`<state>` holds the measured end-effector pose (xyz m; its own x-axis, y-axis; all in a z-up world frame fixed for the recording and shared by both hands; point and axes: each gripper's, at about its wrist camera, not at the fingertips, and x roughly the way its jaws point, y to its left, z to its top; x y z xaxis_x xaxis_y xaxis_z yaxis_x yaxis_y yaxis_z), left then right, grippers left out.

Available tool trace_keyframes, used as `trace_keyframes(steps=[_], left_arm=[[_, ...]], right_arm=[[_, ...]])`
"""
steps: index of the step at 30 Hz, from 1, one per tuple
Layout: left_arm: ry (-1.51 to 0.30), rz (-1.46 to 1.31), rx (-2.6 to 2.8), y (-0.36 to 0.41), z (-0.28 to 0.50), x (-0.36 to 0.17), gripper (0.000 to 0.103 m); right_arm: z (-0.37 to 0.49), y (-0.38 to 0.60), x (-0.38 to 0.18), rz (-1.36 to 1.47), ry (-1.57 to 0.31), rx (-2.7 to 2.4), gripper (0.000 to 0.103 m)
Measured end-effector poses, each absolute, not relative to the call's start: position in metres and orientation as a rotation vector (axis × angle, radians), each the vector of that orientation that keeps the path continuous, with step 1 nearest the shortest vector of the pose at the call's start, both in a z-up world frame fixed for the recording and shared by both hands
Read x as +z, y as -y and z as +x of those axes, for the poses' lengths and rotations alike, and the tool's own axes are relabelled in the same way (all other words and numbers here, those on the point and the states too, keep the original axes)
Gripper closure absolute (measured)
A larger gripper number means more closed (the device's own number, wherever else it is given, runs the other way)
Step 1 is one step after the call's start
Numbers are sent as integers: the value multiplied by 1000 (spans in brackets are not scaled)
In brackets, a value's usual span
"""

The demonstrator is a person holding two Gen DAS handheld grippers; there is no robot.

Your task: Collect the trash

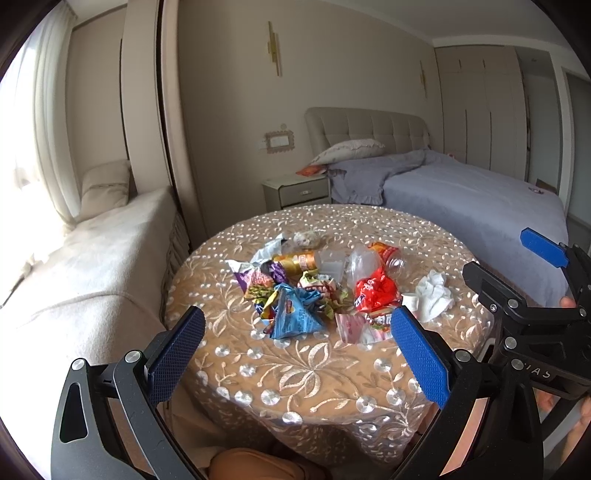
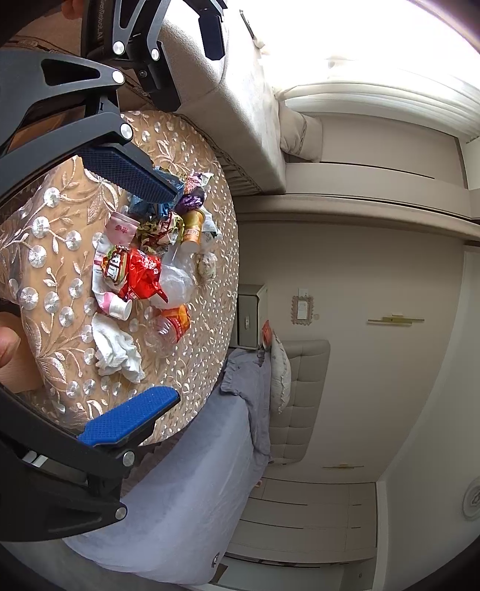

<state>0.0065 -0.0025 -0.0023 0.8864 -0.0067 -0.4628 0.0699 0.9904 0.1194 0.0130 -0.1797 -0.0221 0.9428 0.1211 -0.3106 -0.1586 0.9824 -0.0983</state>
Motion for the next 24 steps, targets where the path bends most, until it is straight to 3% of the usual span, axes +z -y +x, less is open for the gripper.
trace_keyframes(steps=[24], left_arm=[[-571,88,21,-4,42,-18,5]], right_arm=[[42,187,-28,-98,-341,196,4]])
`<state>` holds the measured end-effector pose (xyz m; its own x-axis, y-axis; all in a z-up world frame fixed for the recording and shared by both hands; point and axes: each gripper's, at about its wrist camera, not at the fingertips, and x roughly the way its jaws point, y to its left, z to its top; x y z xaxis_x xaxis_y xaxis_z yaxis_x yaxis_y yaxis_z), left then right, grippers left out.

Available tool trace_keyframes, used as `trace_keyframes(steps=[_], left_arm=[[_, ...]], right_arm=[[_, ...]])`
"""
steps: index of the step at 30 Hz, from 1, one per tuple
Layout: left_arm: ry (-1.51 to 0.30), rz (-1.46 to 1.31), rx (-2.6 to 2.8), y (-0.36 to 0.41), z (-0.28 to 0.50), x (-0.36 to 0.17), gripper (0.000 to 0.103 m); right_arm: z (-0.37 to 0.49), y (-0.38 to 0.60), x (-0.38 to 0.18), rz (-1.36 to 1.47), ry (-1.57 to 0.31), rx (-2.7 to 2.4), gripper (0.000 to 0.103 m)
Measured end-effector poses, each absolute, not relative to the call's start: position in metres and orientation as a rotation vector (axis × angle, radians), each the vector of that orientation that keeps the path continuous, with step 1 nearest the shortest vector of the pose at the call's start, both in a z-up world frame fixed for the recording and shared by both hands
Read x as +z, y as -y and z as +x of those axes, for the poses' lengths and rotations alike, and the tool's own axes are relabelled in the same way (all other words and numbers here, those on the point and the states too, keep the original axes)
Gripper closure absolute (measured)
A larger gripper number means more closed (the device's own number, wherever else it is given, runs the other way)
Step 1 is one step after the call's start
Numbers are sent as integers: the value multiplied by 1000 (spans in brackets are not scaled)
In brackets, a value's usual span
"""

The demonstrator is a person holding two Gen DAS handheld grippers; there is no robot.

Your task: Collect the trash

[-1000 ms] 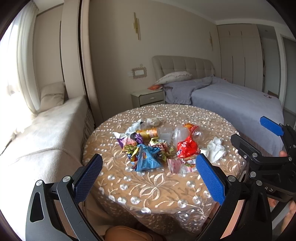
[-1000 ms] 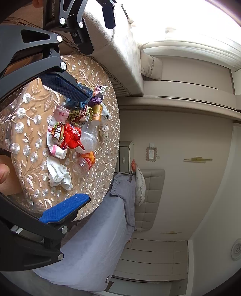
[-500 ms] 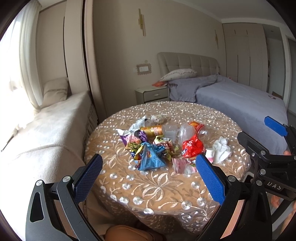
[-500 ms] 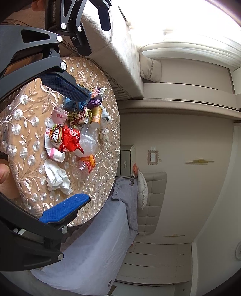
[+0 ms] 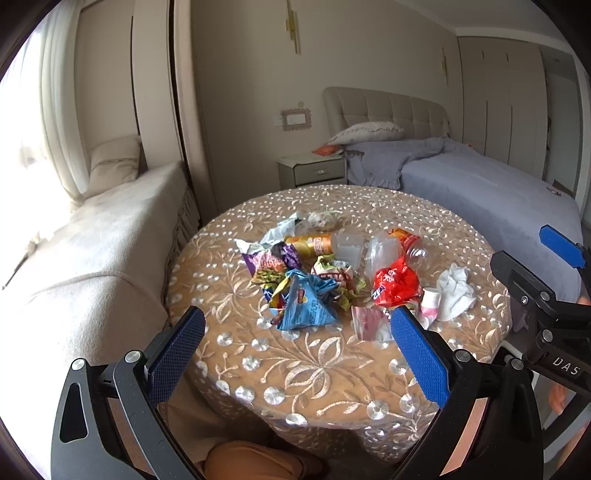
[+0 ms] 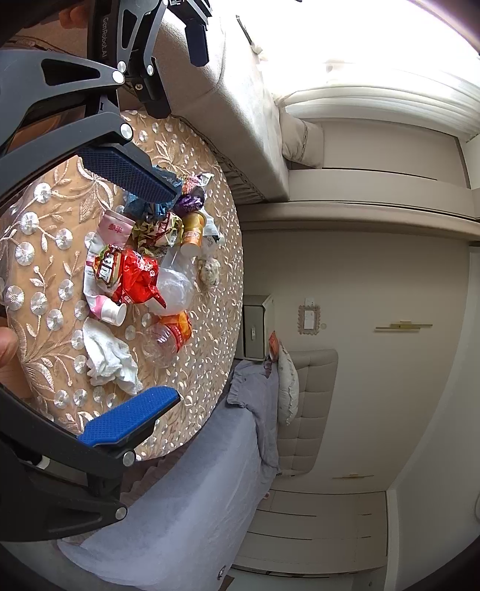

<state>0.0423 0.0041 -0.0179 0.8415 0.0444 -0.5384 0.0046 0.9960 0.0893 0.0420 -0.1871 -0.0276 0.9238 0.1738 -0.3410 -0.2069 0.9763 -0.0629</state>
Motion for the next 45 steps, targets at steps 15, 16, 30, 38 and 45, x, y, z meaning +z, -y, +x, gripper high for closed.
trace_keyframes(steps=[15,16,30,38,45], left_arm=[[-589,201,27,15,76,-49,5],[-602,197,26,14,83,-53,5],[-844,169,48,-17,177,-113,5],[-926,157,-39,-19,211,-129,17],[-964,125,-108,-15,230,-139,61]], right_arm=[[84,196,-72,-127,-440,276,4],[88,195,-76,-136,-452,280,4],[187,163,-130,-165,-722,299,4],[211,143,-144,-298,-787,307,11],[213,137,-145,-346,-815,372,42]])
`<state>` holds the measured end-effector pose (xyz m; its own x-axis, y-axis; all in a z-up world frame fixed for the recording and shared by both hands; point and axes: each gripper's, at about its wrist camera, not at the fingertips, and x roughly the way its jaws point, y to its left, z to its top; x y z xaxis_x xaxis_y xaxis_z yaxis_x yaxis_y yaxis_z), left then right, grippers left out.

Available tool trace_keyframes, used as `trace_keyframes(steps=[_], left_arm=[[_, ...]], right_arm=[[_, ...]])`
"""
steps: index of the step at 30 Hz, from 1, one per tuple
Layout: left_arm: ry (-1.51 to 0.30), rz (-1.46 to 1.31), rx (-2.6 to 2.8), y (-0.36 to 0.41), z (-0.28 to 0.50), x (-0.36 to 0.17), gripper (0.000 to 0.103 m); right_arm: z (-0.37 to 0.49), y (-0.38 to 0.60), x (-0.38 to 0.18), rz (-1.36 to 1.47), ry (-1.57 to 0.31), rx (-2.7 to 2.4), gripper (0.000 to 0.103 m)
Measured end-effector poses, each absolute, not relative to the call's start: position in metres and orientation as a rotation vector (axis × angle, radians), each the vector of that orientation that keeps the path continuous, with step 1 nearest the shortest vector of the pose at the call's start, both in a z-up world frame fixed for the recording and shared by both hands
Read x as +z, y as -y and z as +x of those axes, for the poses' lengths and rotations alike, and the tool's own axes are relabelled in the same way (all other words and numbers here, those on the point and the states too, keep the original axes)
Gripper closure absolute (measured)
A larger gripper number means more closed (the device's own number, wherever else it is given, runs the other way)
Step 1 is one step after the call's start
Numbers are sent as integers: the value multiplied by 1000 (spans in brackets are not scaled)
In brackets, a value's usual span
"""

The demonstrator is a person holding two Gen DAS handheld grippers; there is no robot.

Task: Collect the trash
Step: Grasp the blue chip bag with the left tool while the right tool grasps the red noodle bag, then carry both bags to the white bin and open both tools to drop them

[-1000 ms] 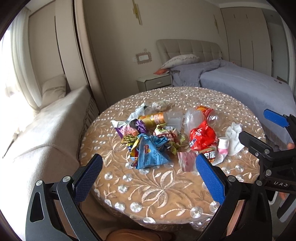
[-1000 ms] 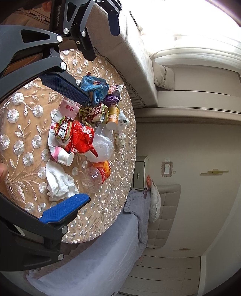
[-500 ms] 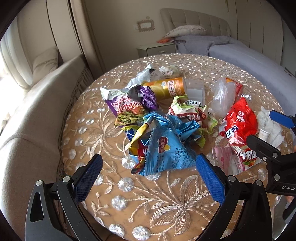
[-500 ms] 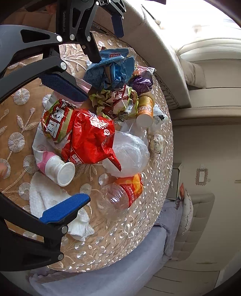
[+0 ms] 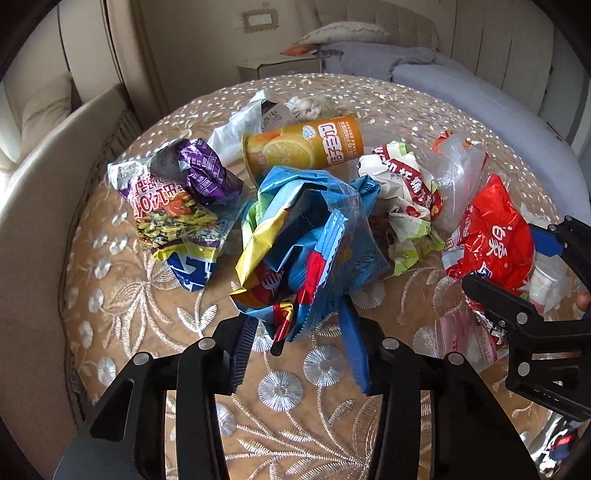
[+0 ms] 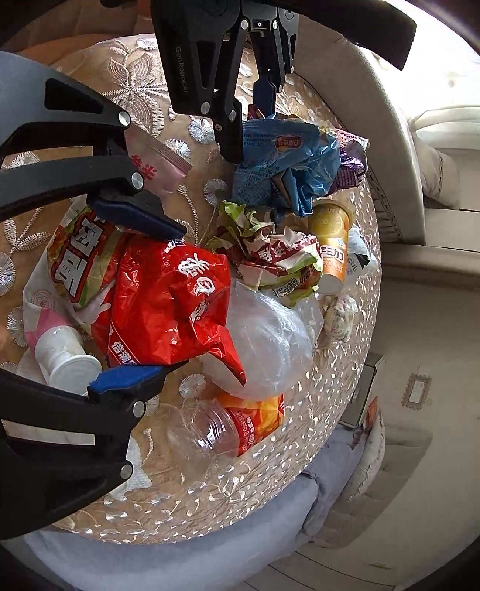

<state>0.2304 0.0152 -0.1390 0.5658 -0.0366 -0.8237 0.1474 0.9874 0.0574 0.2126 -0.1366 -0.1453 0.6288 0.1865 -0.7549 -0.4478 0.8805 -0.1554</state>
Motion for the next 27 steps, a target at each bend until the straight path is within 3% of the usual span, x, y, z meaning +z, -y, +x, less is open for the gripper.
trace_keyframes(steps=[5,6,18,27], left_arm=[[-924,137,-126,-14,226,-130,69],[-913,135,-126,-14,225,-126,75],[-800,154,-146,0,197,-85,77],[-655,218,-236,59,149,-35,77]], right_arm=[[207,147,-127,-226,-794,427,46],[204,148,-121,-217,-777,429,46],[166,180,-79,-186,-614,403,46],[129,249,-50,-123,-506,373,46]])
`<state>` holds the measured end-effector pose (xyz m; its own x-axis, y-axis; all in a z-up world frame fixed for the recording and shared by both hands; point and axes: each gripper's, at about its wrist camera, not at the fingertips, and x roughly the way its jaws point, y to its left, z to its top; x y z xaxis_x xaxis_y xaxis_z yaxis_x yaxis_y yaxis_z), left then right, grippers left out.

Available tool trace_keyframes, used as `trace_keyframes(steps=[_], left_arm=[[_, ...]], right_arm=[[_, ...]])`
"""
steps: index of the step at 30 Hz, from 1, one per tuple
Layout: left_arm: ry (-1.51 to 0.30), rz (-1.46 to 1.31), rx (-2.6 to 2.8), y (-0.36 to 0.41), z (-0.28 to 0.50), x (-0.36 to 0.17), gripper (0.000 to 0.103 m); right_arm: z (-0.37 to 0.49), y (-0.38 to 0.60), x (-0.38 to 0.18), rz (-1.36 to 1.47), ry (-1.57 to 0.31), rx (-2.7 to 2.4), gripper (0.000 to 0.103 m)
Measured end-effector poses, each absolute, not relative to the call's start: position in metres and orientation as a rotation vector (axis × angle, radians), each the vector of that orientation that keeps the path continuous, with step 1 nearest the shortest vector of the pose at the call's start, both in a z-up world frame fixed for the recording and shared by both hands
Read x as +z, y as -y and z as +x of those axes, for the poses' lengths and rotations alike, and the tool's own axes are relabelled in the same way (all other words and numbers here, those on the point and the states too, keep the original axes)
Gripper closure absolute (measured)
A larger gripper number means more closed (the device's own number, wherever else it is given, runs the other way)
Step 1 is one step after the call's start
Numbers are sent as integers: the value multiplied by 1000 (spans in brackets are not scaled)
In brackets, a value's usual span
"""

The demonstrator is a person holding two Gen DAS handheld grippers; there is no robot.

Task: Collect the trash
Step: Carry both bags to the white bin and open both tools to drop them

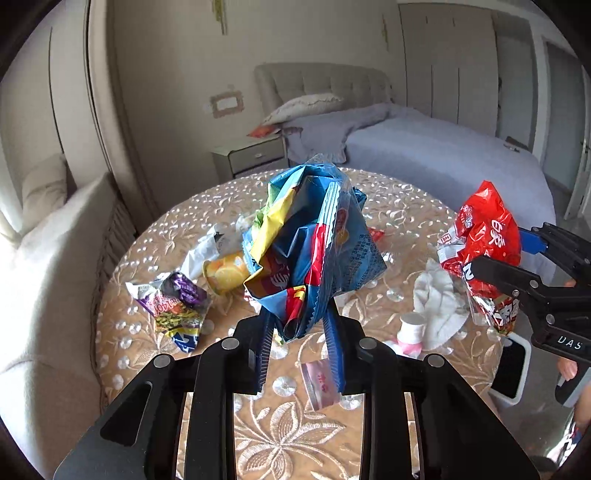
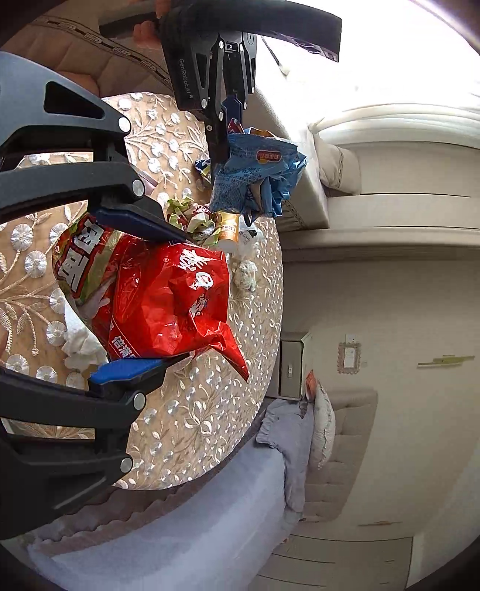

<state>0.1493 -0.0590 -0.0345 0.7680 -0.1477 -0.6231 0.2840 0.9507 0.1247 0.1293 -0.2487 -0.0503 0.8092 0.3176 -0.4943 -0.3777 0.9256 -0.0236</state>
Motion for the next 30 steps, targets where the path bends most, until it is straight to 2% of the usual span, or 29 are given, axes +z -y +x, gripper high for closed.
trace_keyframes(steps=[7,13,20,30], left_arm=[[-653,329,-481,162,119,-52,77],[-701,362,-702,250,104,-92,77],[-851,416,-861,336,96,-171,77],[-1075,608,-965,419,112,-292,77]], right_arm=[[86,339,-55,-132,-493,199,46],[41,414,-94,-143,-564,89,46],[22,476,-167,-140,-741,-17,45],[43,544,-259,-101,-984,97,45]])
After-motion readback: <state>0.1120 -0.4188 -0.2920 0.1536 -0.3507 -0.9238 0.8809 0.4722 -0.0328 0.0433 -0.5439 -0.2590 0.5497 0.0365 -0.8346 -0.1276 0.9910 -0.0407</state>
